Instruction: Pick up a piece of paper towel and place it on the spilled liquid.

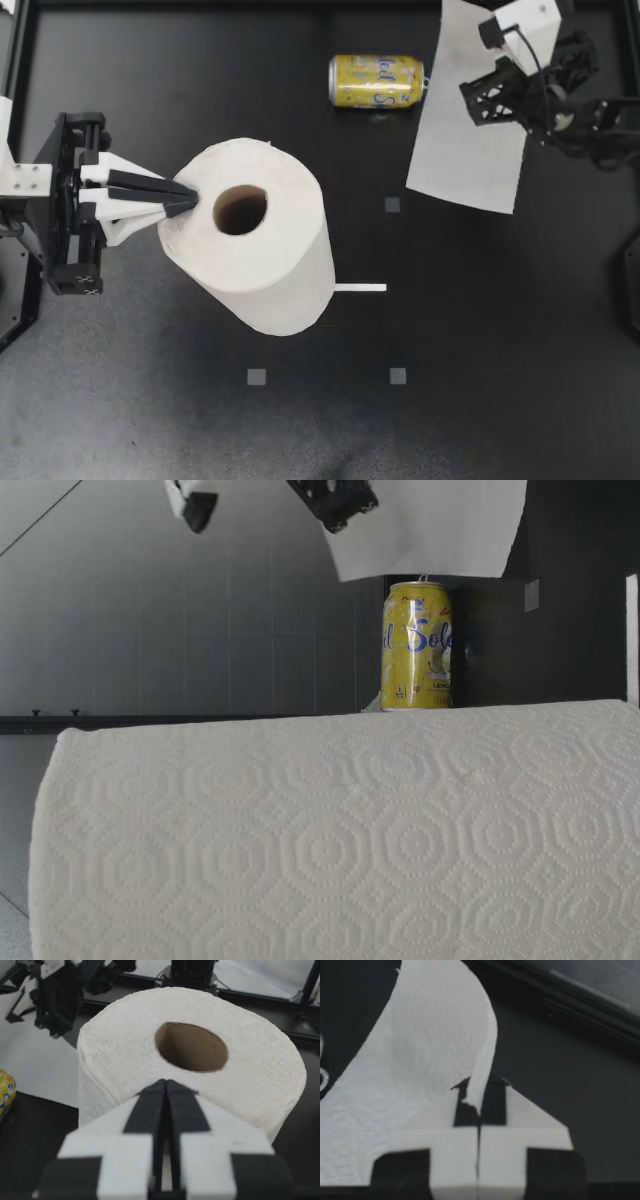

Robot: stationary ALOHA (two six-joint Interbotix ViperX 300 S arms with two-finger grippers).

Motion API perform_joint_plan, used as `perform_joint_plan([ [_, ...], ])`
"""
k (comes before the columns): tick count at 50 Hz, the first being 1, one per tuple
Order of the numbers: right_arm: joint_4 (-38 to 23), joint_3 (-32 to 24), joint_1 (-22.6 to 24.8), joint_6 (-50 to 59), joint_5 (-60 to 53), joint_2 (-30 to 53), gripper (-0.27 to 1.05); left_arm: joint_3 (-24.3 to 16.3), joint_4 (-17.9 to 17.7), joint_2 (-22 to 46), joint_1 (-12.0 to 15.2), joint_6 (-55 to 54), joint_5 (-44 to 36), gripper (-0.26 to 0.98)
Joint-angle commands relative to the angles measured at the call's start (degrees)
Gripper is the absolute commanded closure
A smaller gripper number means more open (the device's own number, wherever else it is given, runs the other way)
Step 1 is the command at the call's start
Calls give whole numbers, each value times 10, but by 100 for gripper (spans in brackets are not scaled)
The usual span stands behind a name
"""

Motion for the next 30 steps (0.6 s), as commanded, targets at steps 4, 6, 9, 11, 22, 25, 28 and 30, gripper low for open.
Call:
perform_joint_plan([
  [4, -4, -25, -25, 1, -25, 14, 91, 11, -1, 7, -1, -2, 6, 67],
  [6, -4, -27, -32, 1, -35, 19, 91, 11, -1, 7, -1, -3, 6, 67],
  [9, -2, -29, -41, 1, -47, 25, 91, 11, -1, 7, -1, -3, 5, 67],
  [11, -2, -29, -44, 1, -51, 26, 90, 11, -1, 7, -1, -3, 5, 67],
  [22, -2, -36, -47, 1, -64, 28, 61, 11, -1, 7, -1, -3, 1, 67],
  [25, -2, -36, -47, 1, -64, 29, 45, 12, -1, 7, -1, -3, 1, 67],
  [28, -1, -36, -47, 2, -58, 30, 26, 12, -2, 7, -1, -2, 1, 67],
  [30, 3, -36, -47, 2, -53, 30, 18, 13, -1, 7, -1, -2, 1, 67],
])
